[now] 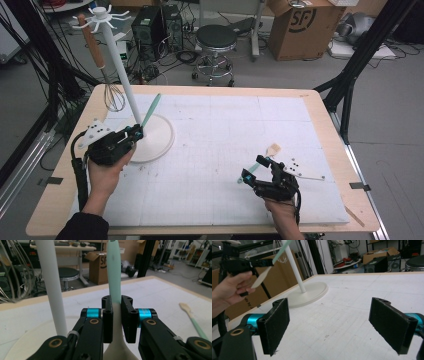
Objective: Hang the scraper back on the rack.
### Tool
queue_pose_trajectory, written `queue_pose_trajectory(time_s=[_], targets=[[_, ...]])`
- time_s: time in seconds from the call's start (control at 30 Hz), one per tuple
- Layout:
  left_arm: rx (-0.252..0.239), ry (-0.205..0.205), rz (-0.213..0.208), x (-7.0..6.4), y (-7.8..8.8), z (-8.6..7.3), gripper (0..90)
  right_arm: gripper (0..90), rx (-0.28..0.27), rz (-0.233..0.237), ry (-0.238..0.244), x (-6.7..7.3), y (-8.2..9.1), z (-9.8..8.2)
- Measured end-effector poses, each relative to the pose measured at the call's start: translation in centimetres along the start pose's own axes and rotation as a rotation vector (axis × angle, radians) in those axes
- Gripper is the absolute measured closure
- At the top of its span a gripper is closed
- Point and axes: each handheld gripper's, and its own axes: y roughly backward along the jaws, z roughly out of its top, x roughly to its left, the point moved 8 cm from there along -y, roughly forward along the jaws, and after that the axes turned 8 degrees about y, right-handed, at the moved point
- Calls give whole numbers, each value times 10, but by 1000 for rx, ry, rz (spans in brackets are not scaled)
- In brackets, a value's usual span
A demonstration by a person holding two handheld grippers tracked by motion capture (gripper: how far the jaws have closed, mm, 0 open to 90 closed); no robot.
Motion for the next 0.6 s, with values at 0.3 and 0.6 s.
queue_pose_trajectory(time_s=[0.3, 0.6], targets=[[-104, 37, -34, -2, 17, 25, 810, 157, 7, 0, 5, 0, -1, -1], [-247, 50, -120, -9, 33, 47, 810, 157, 11, -2, 2, 0, -2, -2]])
